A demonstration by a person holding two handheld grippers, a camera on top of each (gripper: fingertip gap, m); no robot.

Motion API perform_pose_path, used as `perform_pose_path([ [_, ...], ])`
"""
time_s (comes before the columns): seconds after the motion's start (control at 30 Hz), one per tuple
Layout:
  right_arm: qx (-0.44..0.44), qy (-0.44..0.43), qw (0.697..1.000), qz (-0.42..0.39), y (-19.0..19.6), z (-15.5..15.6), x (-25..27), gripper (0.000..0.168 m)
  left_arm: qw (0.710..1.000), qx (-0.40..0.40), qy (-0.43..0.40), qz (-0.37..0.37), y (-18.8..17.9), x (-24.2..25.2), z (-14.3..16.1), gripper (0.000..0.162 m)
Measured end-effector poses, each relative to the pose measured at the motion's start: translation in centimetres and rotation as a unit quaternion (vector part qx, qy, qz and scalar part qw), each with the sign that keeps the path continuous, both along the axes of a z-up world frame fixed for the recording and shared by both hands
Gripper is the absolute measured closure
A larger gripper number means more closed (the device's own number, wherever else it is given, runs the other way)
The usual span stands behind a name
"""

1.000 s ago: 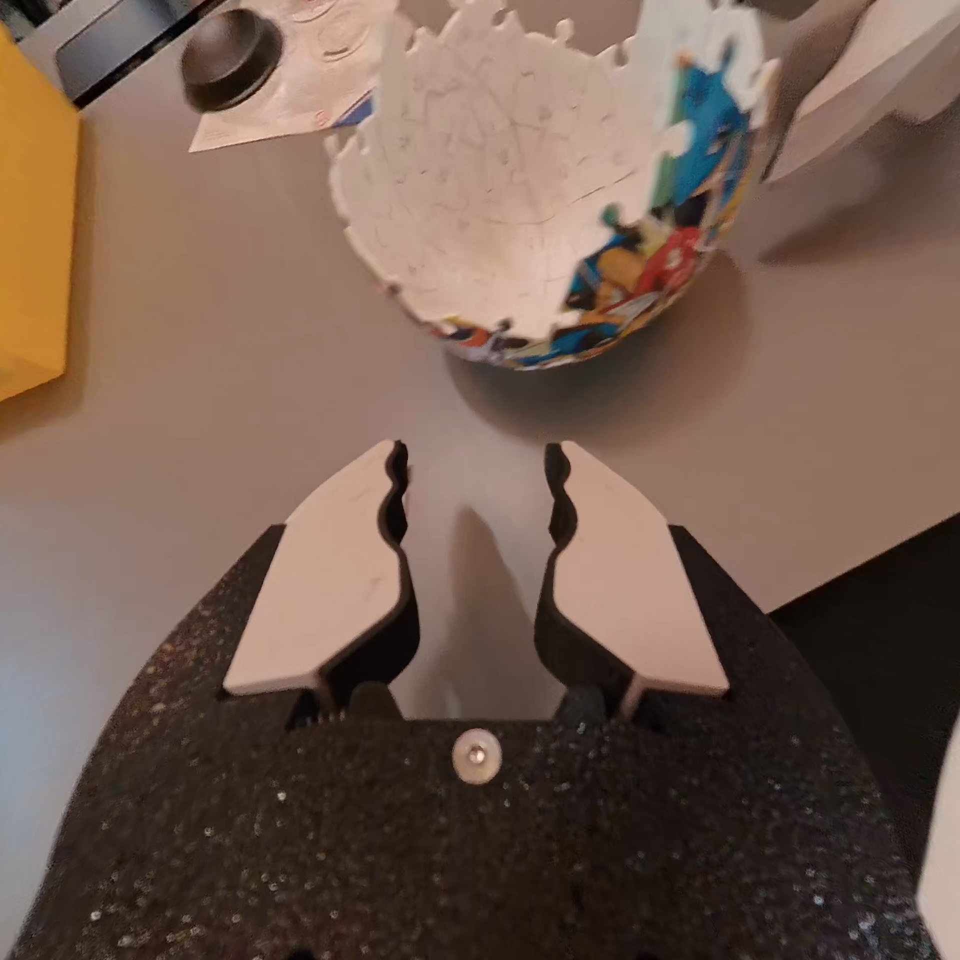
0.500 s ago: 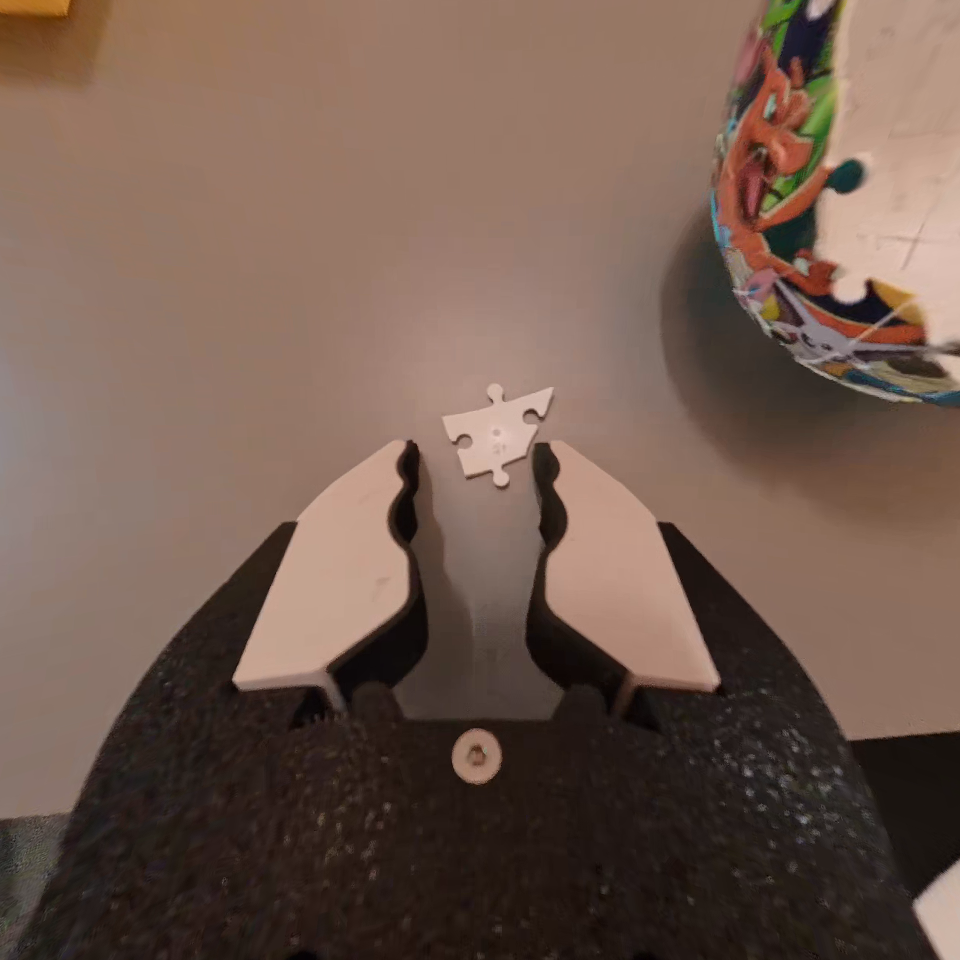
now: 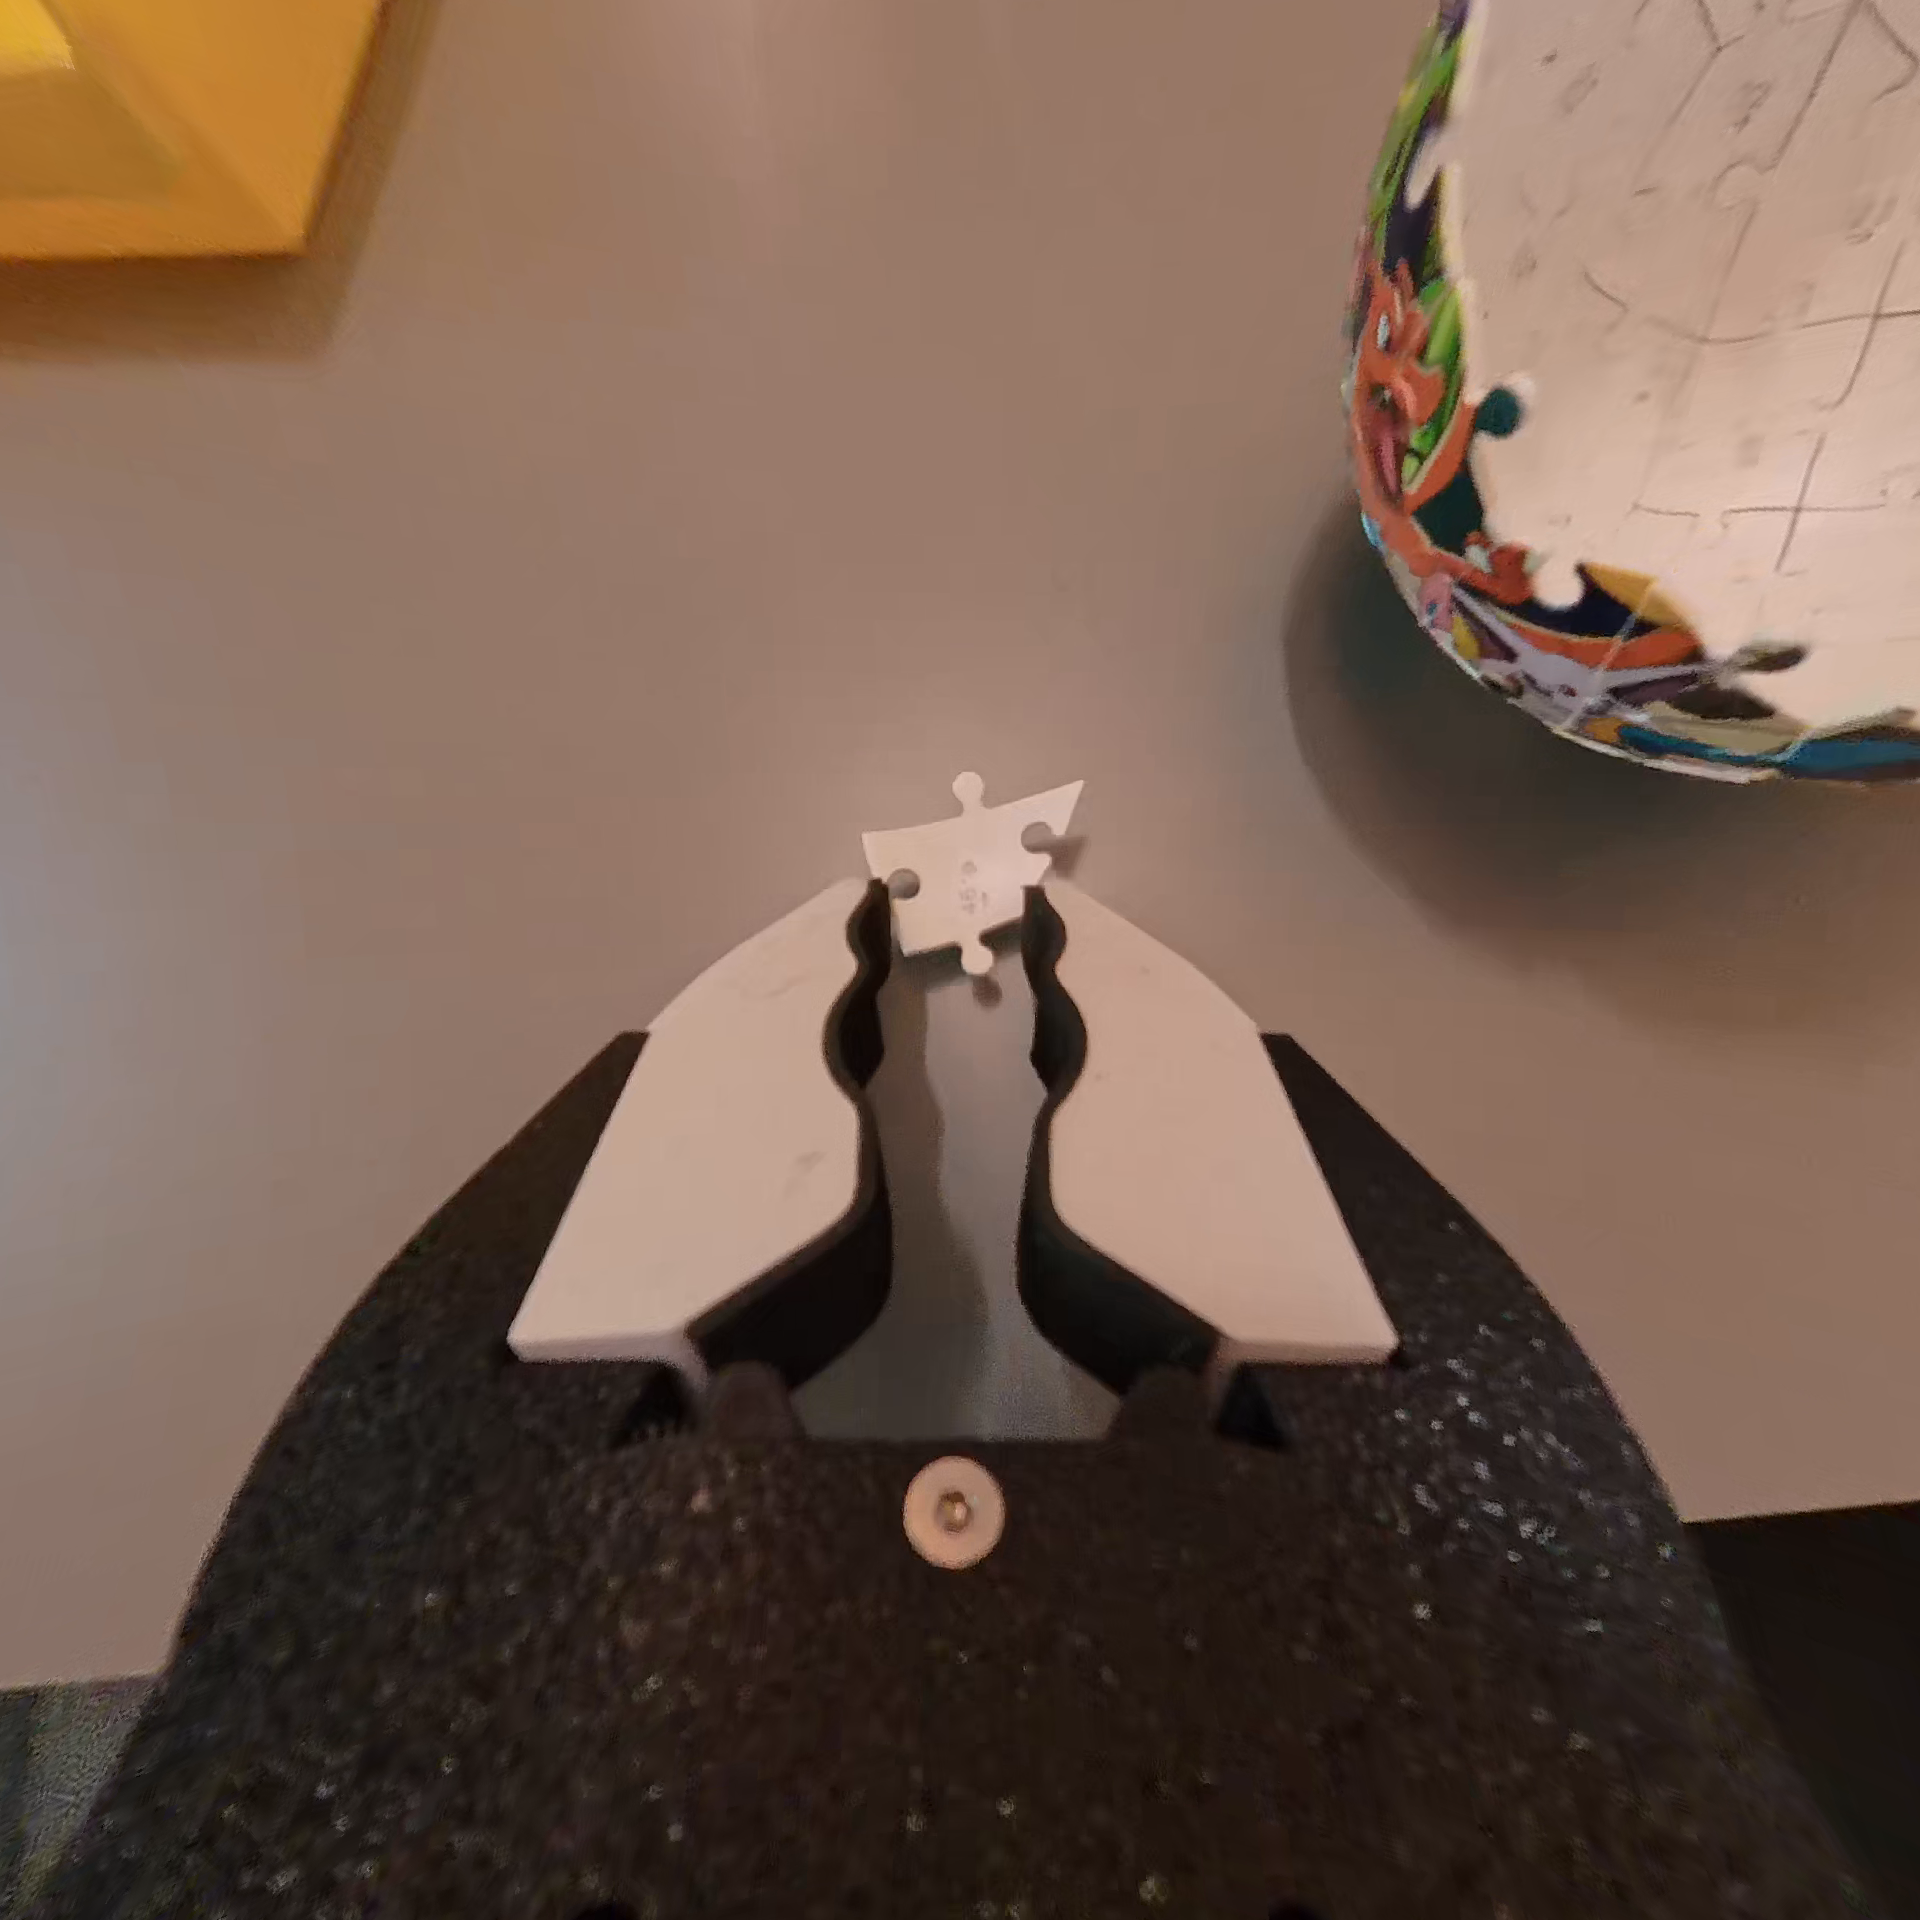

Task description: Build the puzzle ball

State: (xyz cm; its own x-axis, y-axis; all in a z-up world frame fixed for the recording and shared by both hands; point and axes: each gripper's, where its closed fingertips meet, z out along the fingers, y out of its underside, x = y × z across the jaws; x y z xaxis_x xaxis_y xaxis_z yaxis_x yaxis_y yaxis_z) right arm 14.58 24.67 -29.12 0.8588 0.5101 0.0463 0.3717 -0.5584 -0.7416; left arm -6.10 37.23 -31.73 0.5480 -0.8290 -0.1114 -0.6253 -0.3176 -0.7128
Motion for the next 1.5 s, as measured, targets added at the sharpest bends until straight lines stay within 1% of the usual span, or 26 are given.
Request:
perform_pose_path([
  [0.1, 0.028, 0.013, 1.000, 0.001, 0.0, 1.6, -0.2, 0.097, 0.998, 0.062, -0.010, -0.012, 0.1, 0.0, 2.6, 0.138],
  [0.23, 0.097, 0.070, 0.993, 0.005, 0.4, 5.7, -1.6, 0.102, 0.987, 0.146, -0.053, -0.049, -1.2, 1.3, 8.0, 0.137],
  [0.37, 0.162, 0.119, 0.979, 0.030, 0.6, 9.7, -4.6, 0.112, 0.968, 0.180, -0.141, -0.102, -4.9, 4.7, 13.5, 0.137],
  [0.43, 0.182, 0.168, 0.967, 0.050, 0.4, 11.5, -6.5, 0.118, 0.954, 0.196, -0.183, -0.137, -7.2, 7.0, 15.7, 0.137],
  [0.5, 0.182, 0.231, 0.954, 0.058, 0.2, 12.9, -7.8, 0.124, 0.939, 0.225, -0.196, -0.171, -9.2, 8.9, 16.9, 0.137],
  [0.57, 0.175, 0.282, 0.941, 0.064, -0.1, 13.6, -8.4, 0.126, 0.929, 0.259, -0.174, -0.197, -10.3, 10.4, 17.0, 0.137],
  [0.63, 0.163, 0.309, 0.935, 0.058, -0.1, 13.5, -8.1, 0.132, 0.918, 0.299, -0.153, -0.211, -10.9, 11.4, 17.0, 0.137],
  [0.73, 0.159, 0.340, 0.925, 0.060, -0.1, 13.8, -7.7, 0.156, 0.913, 0.300, -0.159, -0.228, -12.0, 12.6, 16.9, 0.139],
  [0.77, 0.166, 0.352, 0.919, 0.069, -0.2, 14.2, -7.8, 0.164, 0.910, 0.302, -0.166, -0.232, -12.3, 12.8, 17.0, 0.151],
  [0.8, 0.172, 0.360, 0.914, 0.078, -0.4, 14.5, -7.9, 0.164, 0.907, 0.306, -0.174, -0.231, -12.4, 12.9, 17.2, 0.150],
  [0.87, 0.176, 0.346, 0.918, 0.078, -0.3, 14.3, -7.6, 0.165, 0.906, 0.305, -0.178, -0.234, -12.4, 13.1, 17.1, 0.152],
  [0.97, 0.166, 0.330, 0.926, 0.076, -0.1, 13.8, -7.2, 0.166, 0.909, 0.274, -0.190, -0.251, -12.5, 13.5, 16.3, 0.149],
  [1.03, 0.162, 0.317, 0.931, 0.086, -0.4, 13.5, -6.9, 0.166, 0.911, 0.237, -0.198, -0.272, -12.8, 13.5, 15.8, 0.139],
  [1.07, 0.166, 0.296, 0.937, 0.086, -0.5, 13.3, -6.5, 0.166, 0.913, 0.221, -0.204, -0.275, -12.7, 13.4, 15.9, 0.134],
  [1.1, 0.169, 0.269, 0.944, 0.089, -0.7, 13.1, -6.1, 0.166, 0.915, 0.207, -0.212, -0.272, -12.5, 13.2, 16.2, 0.134],
  [1.13, 0.168, 0.242, 0.950, 0.097, -1.0, 12.8, -5.9, 0.166, 0.916, 0.194, -0.222, -0.273, -12.3, 13.1, 16.6, 0.137],
  [1.2, 0.165, 0.195, 0.960, 0.112, -1.7, 12.4, -5.7, 0.166, 0.912, 0.162, -0.226, -0.303, -12.8, 13.2, 17.0, 0.145],
  [1.27, 0.171, 0.161, 0.964, 0.128, -2.2, 12.2, -6.0, 0.166, 0.905, 0.121, -0.201, -0.354, -14.1, 13.3, 16.4, 0.144],
  [1.3, 0.175, 0.158, 0.962, 0.140, -2.5, 12.4, -6.4, 0.166, 0.901, 0.113, -0.189, -0.373, -14.5, 13.4, 16.1, 0.145],
  [1.4, 0.172, 0.168, 0.958, 0.159, -3.0, 12.6, -7.3, 0.166, 0.895, 0.124, -0.175, -0.391, -15.2, 13.7, 15.8, 0.148],
  [1.47, 0.167, 0.163, 0.959, 0.161, -3.1, 12.5, -7.6, 0.166, 0.892, 0.124, -0.168, -0.401, -15.8, 13.7, 15.4, 0.158],
  [1.5, 0.169, 0.158, 0.960, 0.157, -3.1, 12.5, -7.5, 0.166, 0.892, 0.128, -0.167, -0.399, -15.7, 13.6, 15.4, 0.159],
])
